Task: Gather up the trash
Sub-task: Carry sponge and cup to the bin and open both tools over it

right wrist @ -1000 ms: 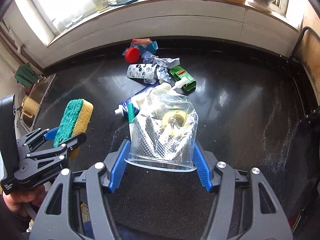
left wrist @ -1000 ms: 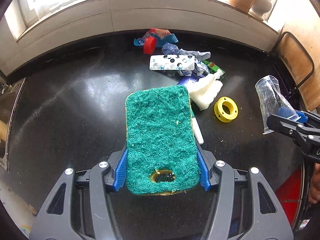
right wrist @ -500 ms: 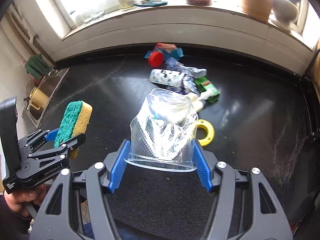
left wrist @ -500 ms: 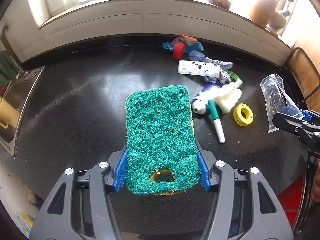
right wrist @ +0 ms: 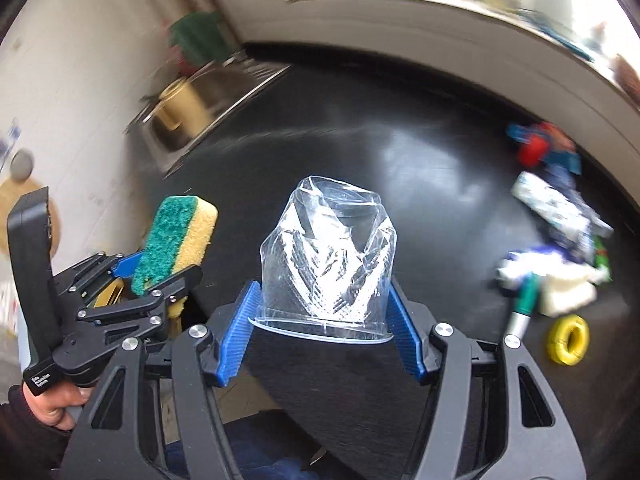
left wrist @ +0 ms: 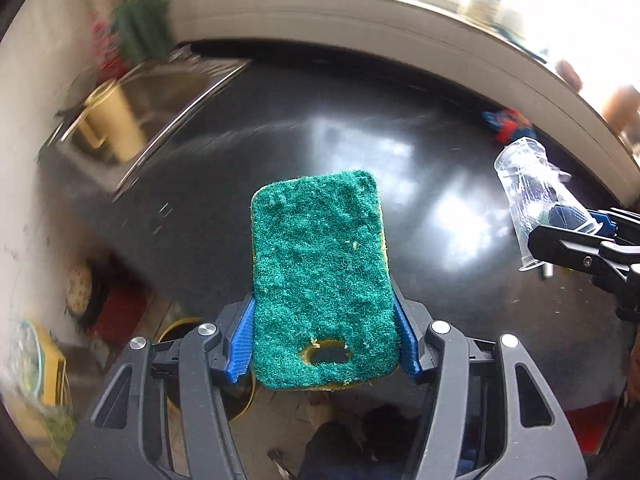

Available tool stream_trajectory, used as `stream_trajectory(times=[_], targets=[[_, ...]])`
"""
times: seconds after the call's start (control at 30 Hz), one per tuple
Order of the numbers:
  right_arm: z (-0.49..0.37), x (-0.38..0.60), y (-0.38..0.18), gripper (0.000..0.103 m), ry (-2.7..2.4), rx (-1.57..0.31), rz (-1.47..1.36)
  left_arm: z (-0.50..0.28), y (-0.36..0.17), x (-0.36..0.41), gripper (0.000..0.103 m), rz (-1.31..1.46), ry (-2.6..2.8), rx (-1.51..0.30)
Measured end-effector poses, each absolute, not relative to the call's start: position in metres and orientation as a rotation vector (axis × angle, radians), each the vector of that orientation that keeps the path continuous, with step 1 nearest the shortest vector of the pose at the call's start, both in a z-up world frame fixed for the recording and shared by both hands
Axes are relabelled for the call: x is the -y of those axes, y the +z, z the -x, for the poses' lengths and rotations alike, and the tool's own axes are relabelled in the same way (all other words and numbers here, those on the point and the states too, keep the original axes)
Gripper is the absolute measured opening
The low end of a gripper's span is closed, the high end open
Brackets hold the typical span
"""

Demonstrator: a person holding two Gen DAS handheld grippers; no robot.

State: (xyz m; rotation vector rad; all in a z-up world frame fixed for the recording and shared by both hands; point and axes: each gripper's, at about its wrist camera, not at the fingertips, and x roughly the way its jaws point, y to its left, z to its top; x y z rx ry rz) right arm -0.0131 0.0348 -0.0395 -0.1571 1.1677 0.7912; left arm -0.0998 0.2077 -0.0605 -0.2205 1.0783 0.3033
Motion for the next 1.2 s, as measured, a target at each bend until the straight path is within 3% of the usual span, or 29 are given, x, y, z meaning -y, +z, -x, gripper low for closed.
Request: stream_trajectory(times=[0.53, 0.93, 1.2], targets=[[0.143, -0.284, -0.111, 0.062, 1.271, -1.357, 0.430, 0.277, -0.177, -0.356, 0.057, 0.572, 0.630, -1.152], [0.182, -0.357, -0.182, 0.062, 1.270, -1.430, 0.584, 0.300, -0.229, -0.389, 0.057, 0.669, 0.659, -1.133], [0.176, -0.365, -0.195, 0.062, 1.245, -1.432, 0.606, 0.299, -0.236, -0.393, 0.058, 0.673, 0.628, -1.138]])
